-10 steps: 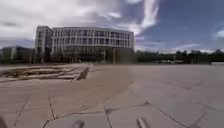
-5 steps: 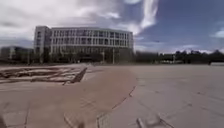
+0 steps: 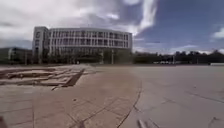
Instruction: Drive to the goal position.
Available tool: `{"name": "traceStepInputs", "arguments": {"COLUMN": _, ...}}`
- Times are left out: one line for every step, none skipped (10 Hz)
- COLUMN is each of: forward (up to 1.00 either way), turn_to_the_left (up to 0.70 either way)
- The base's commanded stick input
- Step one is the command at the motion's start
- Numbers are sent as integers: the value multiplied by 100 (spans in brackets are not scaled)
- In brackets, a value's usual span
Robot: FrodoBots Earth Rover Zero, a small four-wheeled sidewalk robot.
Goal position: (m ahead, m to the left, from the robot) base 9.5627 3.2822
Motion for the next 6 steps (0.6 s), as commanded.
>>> {"name": "traceStepInputs", "arguments": {"forward": 100, "turn_to_the_left": 0}}
{"name": "traceStepInputs", "arguments": {"forward": 100, "turn_to_the_left": 10}}
{"name": "traceStepInputs", "arguments": {"forward": 100, "turn_to_the_left": 40}}
{"name": "traceStepInputs", "arguments": {"forward": 100, "turn_to_the_left": 40}}
{"name": "traceStepInputs", "arguments": {"forward": 100, "turn_to_the_left": 40}}
{"name": "traceStepInputs", "arguments": {"forward": 100, "turn_to_the_left": 40}}
